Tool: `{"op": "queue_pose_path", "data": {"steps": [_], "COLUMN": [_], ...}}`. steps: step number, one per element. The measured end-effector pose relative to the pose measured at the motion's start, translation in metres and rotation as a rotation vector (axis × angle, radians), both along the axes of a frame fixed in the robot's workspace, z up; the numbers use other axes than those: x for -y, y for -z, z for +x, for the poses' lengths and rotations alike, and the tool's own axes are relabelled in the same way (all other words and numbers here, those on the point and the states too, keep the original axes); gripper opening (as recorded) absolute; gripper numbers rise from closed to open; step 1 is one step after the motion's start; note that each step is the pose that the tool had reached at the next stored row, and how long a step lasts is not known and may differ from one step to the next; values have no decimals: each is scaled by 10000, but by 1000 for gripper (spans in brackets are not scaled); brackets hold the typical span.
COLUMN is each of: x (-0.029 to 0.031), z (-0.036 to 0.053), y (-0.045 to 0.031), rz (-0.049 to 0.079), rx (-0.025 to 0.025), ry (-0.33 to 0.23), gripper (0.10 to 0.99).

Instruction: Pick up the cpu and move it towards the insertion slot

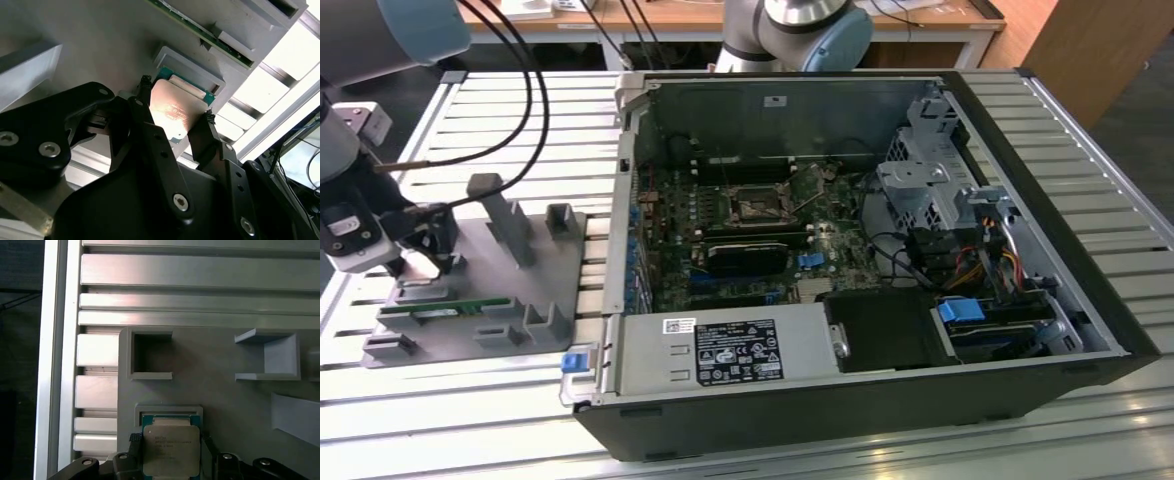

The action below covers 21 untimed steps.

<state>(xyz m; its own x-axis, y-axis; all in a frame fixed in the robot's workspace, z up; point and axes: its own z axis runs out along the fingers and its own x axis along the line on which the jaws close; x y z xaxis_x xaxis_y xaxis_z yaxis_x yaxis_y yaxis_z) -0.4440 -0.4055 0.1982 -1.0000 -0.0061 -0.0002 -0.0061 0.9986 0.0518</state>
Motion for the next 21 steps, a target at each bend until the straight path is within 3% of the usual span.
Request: {"op": "queue_pose_path", "data": {"steps": [21], "x": [0], "z": [0], "y": [-105], "rz": [139], "rx": [0], "ry": [0], "gripper": [545]}}
